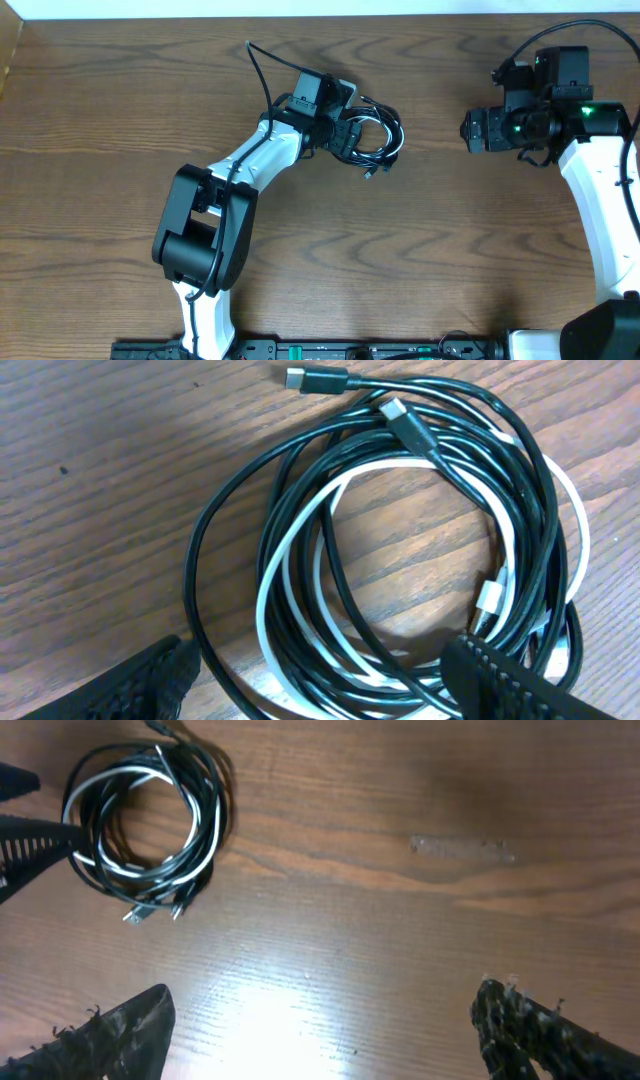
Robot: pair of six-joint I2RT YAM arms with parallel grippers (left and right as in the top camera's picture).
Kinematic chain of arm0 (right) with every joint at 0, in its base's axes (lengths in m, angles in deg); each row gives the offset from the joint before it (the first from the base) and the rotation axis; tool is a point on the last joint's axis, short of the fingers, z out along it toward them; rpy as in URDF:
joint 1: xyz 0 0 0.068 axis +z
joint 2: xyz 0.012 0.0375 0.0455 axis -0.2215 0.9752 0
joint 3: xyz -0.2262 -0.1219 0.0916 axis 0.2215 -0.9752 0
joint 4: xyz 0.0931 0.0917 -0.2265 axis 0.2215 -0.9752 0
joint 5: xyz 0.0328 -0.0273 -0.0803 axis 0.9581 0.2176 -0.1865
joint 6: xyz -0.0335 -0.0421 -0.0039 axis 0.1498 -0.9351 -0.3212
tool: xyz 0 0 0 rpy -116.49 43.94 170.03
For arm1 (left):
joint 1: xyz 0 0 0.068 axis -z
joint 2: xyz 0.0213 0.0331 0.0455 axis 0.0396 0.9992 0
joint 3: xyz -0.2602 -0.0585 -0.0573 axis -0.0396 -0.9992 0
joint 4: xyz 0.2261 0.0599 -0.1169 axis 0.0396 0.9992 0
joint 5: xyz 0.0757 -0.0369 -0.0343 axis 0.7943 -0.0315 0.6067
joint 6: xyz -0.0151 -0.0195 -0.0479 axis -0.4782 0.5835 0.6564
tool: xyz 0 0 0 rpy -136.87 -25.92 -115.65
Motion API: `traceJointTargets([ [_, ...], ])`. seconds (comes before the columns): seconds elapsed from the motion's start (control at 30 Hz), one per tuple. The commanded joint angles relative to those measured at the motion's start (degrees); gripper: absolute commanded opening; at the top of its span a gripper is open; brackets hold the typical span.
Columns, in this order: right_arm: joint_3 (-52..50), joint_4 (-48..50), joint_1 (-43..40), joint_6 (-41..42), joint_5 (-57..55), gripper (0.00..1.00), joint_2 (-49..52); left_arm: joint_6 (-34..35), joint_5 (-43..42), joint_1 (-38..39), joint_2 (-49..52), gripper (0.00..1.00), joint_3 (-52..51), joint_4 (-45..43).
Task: Untangle cables
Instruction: 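Lower the left gripper onto the cable coil and grasp cables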
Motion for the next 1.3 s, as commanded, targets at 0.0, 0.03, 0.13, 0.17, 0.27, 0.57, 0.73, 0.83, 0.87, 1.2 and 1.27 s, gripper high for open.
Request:
traceJointTargets([
  [0.0, 0.8, -0.7, -0.4, -0.7, 0.6, 0.91, -0.3, -0.5, 1.4, -0.1, 1.7, 0.80, 1.2, 0.6],
  [0.03, 0.8, -0.8, -0.4, -0.7, 0.6, 0.91, -0.3, -0.5, 1.4, -0.1, 2.0, 0.78, 1.2, 0.7],
  [0.13, 0.8, -1.2, -0.4, -0.7, 0.6, 0.91, -0.3, 0.0, 1.3, -0.1, 2.5, 0.66, 1.2, 0.8],
  [0.17, 0.8, -1.2, -0.4, -0.7, 0.6, 0.91, -0.3, 0.0, 0.9, -0.1, 2.5, 0.66, 1.2, 0.9],
  [0.27, 0.8, -1.2, -0.4, -0.7, 0.6, 0.91, -0.3, 0.0, 0.9, -0.1, 2.5, 0.65, 1.2, 0.8],
  [0.57, 0.8, -2.0, -0.4, -0.7, 0.6, 0.91, -0.3, 0.0, -0.9, -0.1, 2.5, 0.36, 1.2, 0.8],
  [0.73, 0.8, -2.5, -0.4, -0.7, 0.6, 0.91, -0.3, 0.0, -1.2, -0.1, 2.5, 0.34, 1.2, 0.8],
  [0.83, 0.8, -3.1, -0.4, -0.7, 0.6, 0.91, -0.3, 0.0, -1.2, -0.1, 2.6, 0.34, 1.2, 0.8],
  [0.87, 0.8, -3.2, -0.4, -0.7, 0.6, 0.91, -0.3, 0.0, -1.2, -0.1, 2.6, 0.34, 1.2, 0.8],
  [1.2, 0.8, -3.5, -0.4, -0.7, 0.6, 0.91, -0.3, 0.0, -1.0, -0.1, 5.0, 0.44, 1.2, 0.6],
  [1.27, 0.8, -3.5, -0.4, -0.7, 0.6, 0.91, -0.3, 0.0, -1.0, -0.1, 5.2, 0.37, 1.2, 0.5],
])
